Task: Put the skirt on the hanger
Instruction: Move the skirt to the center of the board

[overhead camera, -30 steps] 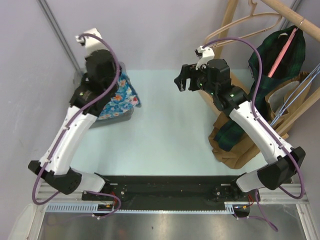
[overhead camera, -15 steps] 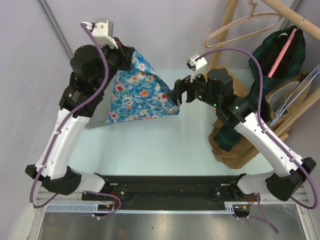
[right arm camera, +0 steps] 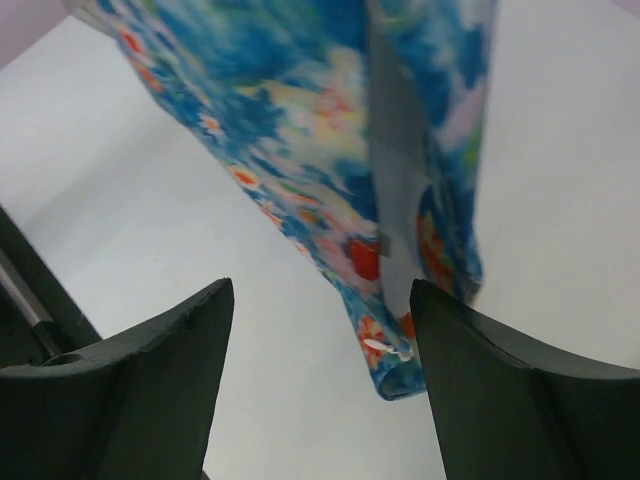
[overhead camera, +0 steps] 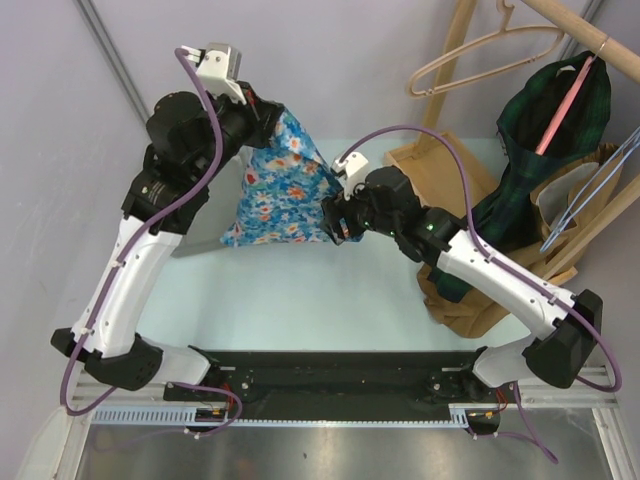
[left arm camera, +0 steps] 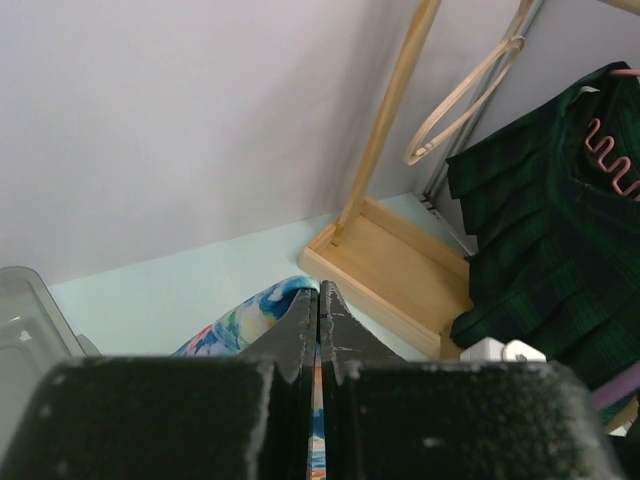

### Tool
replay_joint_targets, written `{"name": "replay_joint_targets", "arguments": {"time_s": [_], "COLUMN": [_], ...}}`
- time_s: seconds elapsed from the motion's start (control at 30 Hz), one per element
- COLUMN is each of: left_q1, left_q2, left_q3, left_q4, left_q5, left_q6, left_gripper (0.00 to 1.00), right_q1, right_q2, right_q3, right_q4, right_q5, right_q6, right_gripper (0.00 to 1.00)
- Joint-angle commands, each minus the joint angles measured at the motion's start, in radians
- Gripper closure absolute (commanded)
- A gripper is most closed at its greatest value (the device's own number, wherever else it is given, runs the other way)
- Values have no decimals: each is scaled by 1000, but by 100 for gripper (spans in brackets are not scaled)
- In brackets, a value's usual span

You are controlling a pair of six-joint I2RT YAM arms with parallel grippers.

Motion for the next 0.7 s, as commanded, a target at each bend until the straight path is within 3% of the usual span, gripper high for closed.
{"name": "replay_joint_targets", "arguments": {"time_s": [0.0,0.4,0.67], "left_q1": [-3,-4,-4], "left_q2": [-50,-84,-93], "left_q3": [11,43,56], "left_q4": [71,43,56], "left_q5": [29,-59,-45], "left_q6": [2,30,14], "left_gripper": [100,100,100], "right_q1": [-8,-52,-51], "right_q2": [-32,-165,-135], "right_q3": [-9,-99,-121], "right_q4": [83,85,80], "right_q5": [119,170,20], "right_q6": [17,61,47], "right_gripper": [24,28,31]}}
